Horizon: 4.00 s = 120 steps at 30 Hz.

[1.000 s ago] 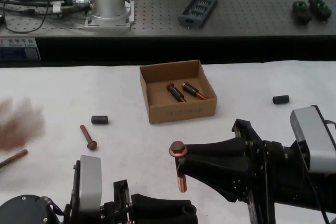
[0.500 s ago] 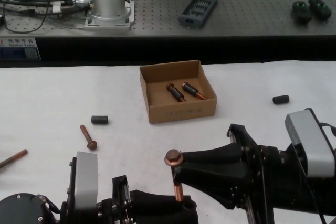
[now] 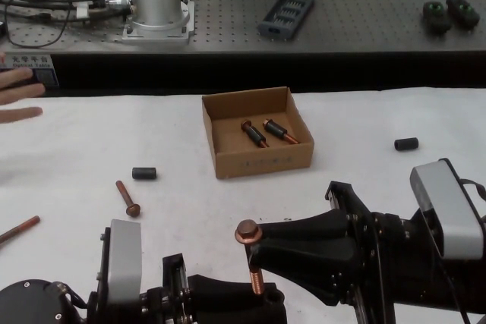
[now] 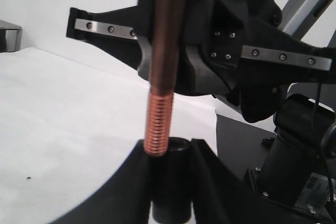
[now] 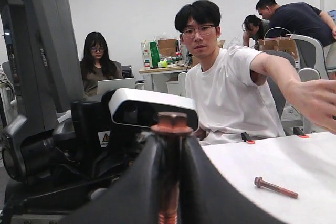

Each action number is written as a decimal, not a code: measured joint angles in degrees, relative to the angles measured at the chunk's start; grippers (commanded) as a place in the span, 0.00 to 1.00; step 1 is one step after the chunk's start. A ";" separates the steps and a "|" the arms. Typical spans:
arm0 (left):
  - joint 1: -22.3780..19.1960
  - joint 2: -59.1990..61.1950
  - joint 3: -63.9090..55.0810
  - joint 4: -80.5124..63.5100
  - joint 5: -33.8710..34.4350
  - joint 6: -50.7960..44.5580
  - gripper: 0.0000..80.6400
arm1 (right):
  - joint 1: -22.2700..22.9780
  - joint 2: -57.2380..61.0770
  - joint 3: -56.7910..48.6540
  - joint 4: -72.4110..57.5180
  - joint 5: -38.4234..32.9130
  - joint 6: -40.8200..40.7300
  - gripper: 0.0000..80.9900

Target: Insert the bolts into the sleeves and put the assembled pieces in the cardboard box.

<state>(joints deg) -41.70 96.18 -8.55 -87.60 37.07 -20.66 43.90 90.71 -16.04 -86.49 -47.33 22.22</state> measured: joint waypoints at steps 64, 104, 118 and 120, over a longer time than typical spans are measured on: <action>11.16 11.32 -18.94 3.04 -1.76 12.26 0.01 | -13.36 12.03 -16.01 -1.19 -1.18 1.00 0.08; 11.29 11.32 -18.94 2.95 1.69 9.68 0.01 | -13.36 12.03 -16.30 -1.19 -4.30 9.45 0.08; 11.49 11.32 -18.94 1.16 2.26 4.09 0.01 | -13.36 13.38 -16.64 -1.19 -4.30 9.73 0.08; 11.49 11.32 -18.94 1.16 2.38 3.77 0.01 | -13.36 13.62 -16.64 -1.19 -4.30 9.73 0.08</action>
<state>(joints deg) -30.21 107.50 -27.49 -86.44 39.46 -16.88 30.54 104.33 -32.69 -87.68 -51.63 31.95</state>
